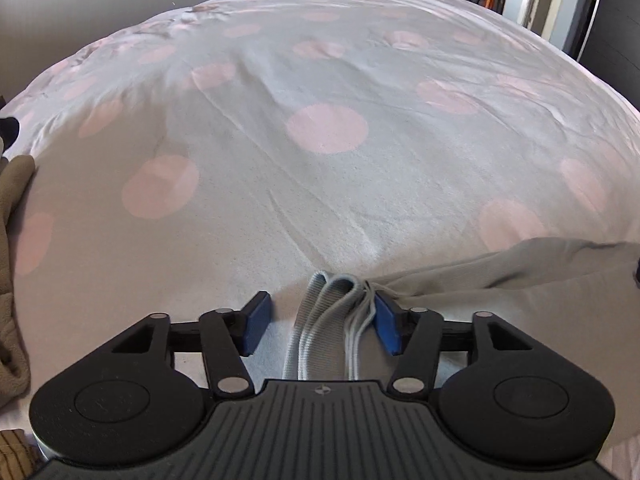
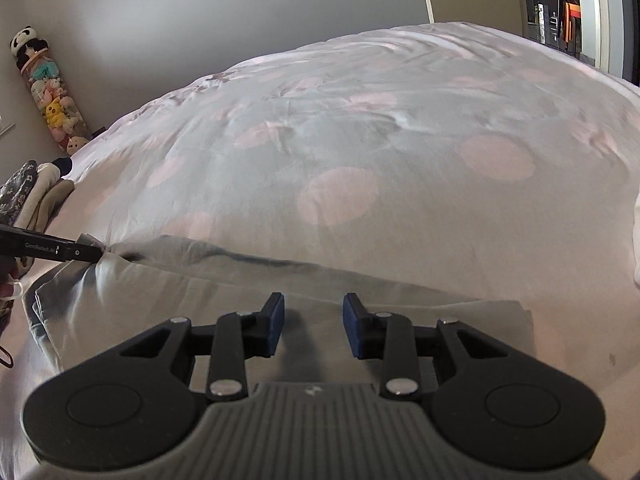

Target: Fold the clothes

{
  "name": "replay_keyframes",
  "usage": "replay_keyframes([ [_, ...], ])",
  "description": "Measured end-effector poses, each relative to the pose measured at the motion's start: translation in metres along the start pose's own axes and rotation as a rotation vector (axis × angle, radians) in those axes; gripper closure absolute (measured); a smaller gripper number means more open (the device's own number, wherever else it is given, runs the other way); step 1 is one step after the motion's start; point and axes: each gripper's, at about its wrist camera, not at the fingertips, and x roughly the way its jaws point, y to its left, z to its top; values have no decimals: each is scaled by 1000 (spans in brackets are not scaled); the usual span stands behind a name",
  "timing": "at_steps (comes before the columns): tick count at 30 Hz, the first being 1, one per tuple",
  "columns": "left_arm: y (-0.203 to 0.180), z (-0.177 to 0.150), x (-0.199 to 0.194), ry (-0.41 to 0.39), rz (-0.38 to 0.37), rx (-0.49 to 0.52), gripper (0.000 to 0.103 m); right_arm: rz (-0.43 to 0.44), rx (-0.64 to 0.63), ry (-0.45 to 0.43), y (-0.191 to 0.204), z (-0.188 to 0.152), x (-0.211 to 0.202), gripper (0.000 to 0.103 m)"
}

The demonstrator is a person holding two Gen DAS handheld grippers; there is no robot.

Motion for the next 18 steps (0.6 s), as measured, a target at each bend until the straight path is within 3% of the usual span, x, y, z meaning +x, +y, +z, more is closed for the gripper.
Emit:
replay_keyframes([
  [2, 9, 2, 3, -1, -27, -64, 44, 7, -6, -2, 1, 0, 0, 64],
  [4, 14, 4, 1, -3, -54, -107, 57, 11, -4, -4, 1, -1, -1, 64],
  [5, 16, 6, 0, -2, -74, -126, 72, 13, -2, -5, 0, -1, -2, 64],
  [6, 16, 8, -3, 2, -89, -138, 75, 14, 2, -6, -1, -1, -3, 64],
  [13, 8, 8, -39, -40, -42, -152, 69, 4, 8, -12, -1, -4, -8, 64],
  [15, 7, 4, -54, -62, -34, -159, 55, 3, 13, -16, -1, -4, -10, 63],
  [18, 4, -8, -70, -51, -23, -149, 50, -2, 18, -24, -1, -3, -14, 62],
])
